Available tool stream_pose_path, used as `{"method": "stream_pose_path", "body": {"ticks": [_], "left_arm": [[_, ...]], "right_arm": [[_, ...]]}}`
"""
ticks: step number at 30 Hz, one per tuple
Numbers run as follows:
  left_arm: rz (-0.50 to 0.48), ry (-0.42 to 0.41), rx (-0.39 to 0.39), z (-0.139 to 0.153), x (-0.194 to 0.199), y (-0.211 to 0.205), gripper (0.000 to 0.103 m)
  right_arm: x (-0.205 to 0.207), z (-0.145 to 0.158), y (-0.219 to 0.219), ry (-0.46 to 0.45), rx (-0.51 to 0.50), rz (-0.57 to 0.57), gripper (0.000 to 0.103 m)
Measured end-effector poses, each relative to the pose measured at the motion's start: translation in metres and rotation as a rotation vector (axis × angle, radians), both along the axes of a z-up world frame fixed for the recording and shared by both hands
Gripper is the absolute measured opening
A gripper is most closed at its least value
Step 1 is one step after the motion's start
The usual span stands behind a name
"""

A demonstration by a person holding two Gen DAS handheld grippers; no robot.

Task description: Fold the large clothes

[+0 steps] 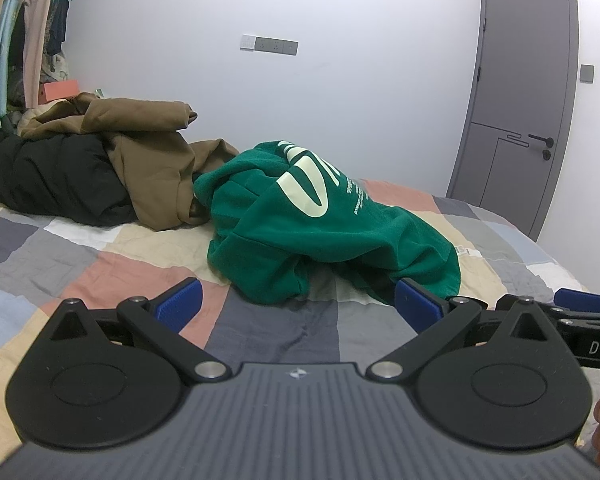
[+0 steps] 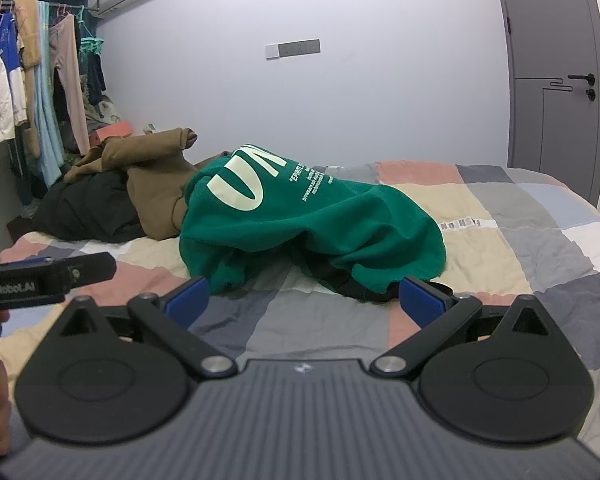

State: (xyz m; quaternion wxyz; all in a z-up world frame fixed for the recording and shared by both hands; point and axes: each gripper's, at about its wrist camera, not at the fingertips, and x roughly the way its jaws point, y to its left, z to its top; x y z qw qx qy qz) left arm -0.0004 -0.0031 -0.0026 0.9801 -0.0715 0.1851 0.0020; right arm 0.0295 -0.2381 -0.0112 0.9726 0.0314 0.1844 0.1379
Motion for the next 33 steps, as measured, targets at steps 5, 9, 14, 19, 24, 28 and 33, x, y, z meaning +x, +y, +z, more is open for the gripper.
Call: {"method": "stream_pose_path", "body": {"ticks": [5,9,14,19,24,28,33], "left_arm": [[0.0,-0.002,-0.003,-0.001,0.001,-0.001,0.103],[-0.003,0.0,-0.003,-0.002,0.001,-0.001,0.103],[-0.002,-0.002,-0.001,-0.003,0.0,-0.001,0.103],[0.001,0.002,-0.011,-0.003,0.003,0.001,0.103],[-0.004,0.002,-0.023,-0.003,0.008,0.005,0.103],[-0.013,0.005,-0.027,-0.004,0.015,0.008,0.103],[-0.018,0.006,-0.025,-0.002,0.028,0.012,0.103]], "right_arm": [[0.0,0.0,0.0,0.0,-0.002,0.001,0.103],[0.0,0.0,0.001,0.003,0.002,0.004,0.103],[0.002,-0.002,0.0,0.015,0.017,0.008,0.103],[0.003,-0.004,0.0,0.03,0.024,0.004,0.103],[0.005,-0.006,0.002,0.034,0.017,0.002,0.103],[0.01,-0.005,0.005,0.038,0.014,-0.01,0.103],[0.02,-0.001,0.009,0.056,0.038,0.021,0.103]]}}
